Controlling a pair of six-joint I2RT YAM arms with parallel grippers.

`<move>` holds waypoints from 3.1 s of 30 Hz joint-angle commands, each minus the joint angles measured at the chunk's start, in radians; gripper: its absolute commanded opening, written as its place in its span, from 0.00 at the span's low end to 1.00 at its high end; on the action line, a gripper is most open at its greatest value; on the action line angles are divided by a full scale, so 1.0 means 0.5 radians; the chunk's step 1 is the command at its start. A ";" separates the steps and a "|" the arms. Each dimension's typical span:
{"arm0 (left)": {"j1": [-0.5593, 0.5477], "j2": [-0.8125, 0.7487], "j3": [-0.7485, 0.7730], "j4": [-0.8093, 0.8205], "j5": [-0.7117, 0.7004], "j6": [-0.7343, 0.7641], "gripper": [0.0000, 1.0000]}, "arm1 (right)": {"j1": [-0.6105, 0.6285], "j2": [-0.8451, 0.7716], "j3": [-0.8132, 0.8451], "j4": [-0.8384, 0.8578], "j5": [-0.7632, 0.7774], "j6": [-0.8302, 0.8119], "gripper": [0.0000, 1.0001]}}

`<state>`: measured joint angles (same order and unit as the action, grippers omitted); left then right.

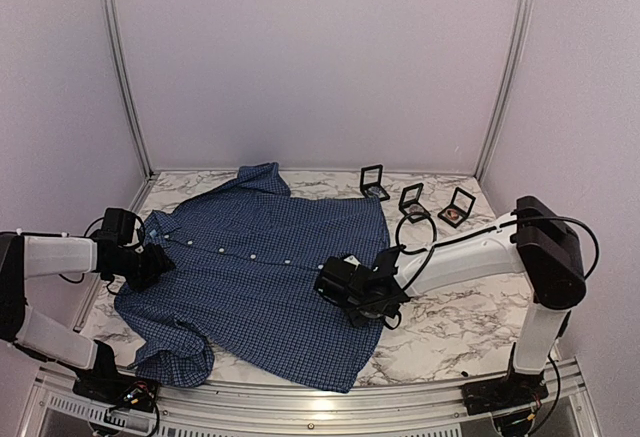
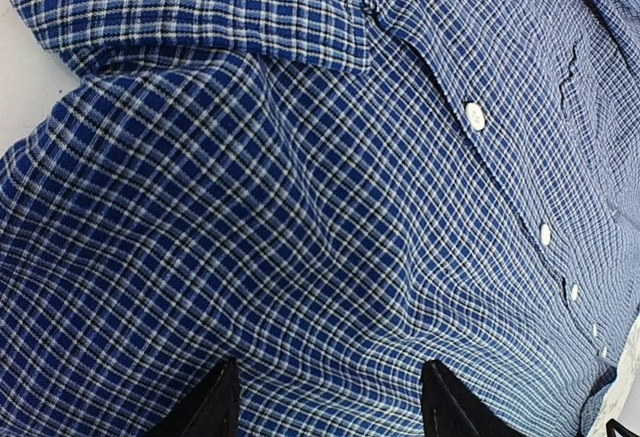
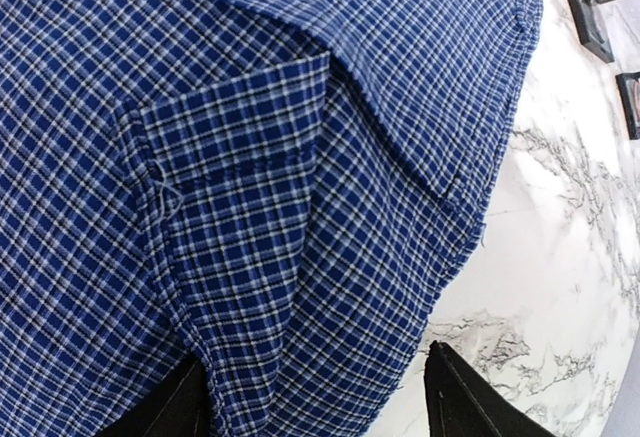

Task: Remove the brooch from the garment
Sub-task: Flatten out the crumpled clothing at the center of the board, then reset both arms

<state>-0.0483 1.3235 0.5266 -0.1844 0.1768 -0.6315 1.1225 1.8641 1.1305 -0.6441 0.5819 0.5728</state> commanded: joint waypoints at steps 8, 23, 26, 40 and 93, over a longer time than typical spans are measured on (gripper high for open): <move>0.001 0.022 0.061 0.023 0.005 0.042 0.64 | -0.204 -0.143 -0.179 0.178 -0.066 0.079 0.70; 0.002 0.041 0.071 0.021 0.007 0.053 0.64 | -0.293 -0.496 -0.501 0.339 -0.201 0.227 0.70; 0.003 0.039 0.074 0.024 0.014 0.053 0.64 | -0.329 -0.533 -0.535 0.348 -0.217 0.229 0.70; 0.002 0.023 0.093 0.003 0.015 0.044 0.64 | -0.303 -0.627 -0.389 0.287 -0.197 0.113 0.70; -1.094 -0.620 0.897 0.176 -0.406 0.718 0.99 | -0.426 -1.533 -0.488 1.198 -0.283 -0.087 0.98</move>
<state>-0.5926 1.0267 0.9276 -0.1238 -0.0044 -0.3218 0.9157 1.1248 0.8627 -0.0479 0.4026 0.5262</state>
